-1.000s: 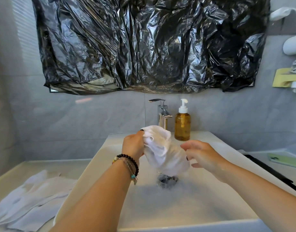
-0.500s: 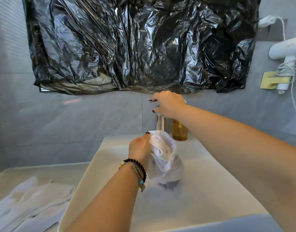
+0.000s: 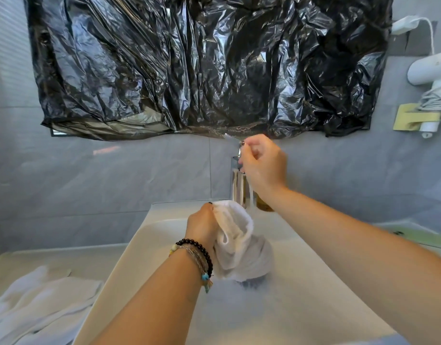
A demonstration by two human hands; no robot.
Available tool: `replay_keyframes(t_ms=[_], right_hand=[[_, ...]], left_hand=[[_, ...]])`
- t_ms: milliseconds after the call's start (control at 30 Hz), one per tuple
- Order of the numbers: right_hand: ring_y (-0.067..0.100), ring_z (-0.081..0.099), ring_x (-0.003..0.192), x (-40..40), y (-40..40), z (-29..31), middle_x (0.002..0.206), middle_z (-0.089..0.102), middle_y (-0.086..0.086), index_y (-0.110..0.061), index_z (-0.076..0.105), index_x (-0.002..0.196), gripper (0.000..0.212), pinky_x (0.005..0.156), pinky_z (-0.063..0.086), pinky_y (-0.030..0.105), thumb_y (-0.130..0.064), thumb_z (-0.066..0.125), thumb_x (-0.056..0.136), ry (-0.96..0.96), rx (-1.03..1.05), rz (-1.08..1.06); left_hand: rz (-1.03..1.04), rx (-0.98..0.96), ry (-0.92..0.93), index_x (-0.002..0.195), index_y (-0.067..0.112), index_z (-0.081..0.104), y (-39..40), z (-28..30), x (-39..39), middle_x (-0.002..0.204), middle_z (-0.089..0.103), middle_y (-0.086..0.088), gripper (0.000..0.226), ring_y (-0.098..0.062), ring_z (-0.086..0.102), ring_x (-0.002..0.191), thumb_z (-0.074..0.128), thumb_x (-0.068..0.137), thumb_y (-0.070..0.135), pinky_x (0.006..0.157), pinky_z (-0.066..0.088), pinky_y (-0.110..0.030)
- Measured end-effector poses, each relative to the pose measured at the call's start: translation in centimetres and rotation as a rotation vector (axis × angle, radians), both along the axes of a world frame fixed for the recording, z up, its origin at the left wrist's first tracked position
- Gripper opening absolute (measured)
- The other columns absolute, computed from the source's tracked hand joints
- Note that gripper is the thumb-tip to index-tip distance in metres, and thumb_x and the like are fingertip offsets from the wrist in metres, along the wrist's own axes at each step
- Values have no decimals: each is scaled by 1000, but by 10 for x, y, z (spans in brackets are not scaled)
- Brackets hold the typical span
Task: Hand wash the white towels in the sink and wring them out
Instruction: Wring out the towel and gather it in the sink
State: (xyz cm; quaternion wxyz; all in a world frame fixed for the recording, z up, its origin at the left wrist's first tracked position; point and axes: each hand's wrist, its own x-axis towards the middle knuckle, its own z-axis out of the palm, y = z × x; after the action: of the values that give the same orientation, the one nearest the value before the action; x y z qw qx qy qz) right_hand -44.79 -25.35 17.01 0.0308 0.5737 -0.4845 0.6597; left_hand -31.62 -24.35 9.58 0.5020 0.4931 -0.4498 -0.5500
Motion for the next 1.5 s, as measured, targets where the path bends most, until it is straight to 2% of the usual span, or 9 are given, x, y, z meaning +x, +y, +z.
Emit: replay_keyframes(t_ms=[133,233,433,633,767,967,1133,1333,1500], right_hand=[[22,55,54,4,16,-49,64,56,10,-11,59,82,11,51,46,29,-11,48,85,-826,317,123],[28,62,71,1,0,-58,81,60,16,-2,57,93,20,58,53,35,1,38,92,-1039,765,327],[7,31,26,8,-8,-54,45,49,4,0,58,77,25,31,26,17,5,41,94,-887,789,388],[26,54,84,3,-20,-63,104,64,14,-3,63,112,29,71,42,30,-21,50,95,-596,837,83],[27,57,106,-8,7,-70,121,61,9,-12,57,119,38,90,46,36,-39,53,92,-310,761,139],[12,49,76,-49,25,-78,96,58,2,-20,53,95,7,56,36,21,-26,55,96,132,701,74],[20,44,70,-69,25,-62,77,49,1,-14,48,83,16,52,30,26,-18,46,99,60,549,-43],[27,55,76,-72,49,-43,81,60,3,-20,55,81,15,61,45,30,-32,61,88,238,382,-275],[23,58,80,-84,53,-60,89,62,0,-25,56,77,13,63,49,29,-29,65,85,429,690,-237]], left_hand=[[26,1,-57,104,3,67,-6,4,6,99,69,-16,30,-32,64,93,52,93,27,95,50,-45],[20,-68,-188,89,6,67,-6,16,7,94,68,-15,21,-30,61,87,60,92,25,85,51,-40],[20,-280,-573,71,18,64,-15,28,-5,71,61,0,18,-14,55,68,66,88,20,58,44,-23],[-60,-460,-889,90,11,65,-24,35,-29,77,59,0,19,-18,55,77,60,94,30,59,42,-25],[24,-309,-603,80,12,61,-37,35,-42,76,60,-5,16,-23,56,77,60,93,21,69,45,-26],[-1,-175,-302,71,9,64,-42,23,-58,80,64,-14,20,-26,59,74,61,90,12,81,57,-43],[80,-457,-810,88,13,56,-30,4,-36,86,60,-3,15,-22,55,83,50,98,22,63,44,-30],[-528,-377,-1223,109,22,59,-17,-54,-26,122,60,0,19,-21,57,110,50,99,35,93,47,-32],[-819,-527,-1527,159,17,1,-9,-76,-54,166,-3,1,71,-19,-2,153,22,103,56,125,2,-40]])
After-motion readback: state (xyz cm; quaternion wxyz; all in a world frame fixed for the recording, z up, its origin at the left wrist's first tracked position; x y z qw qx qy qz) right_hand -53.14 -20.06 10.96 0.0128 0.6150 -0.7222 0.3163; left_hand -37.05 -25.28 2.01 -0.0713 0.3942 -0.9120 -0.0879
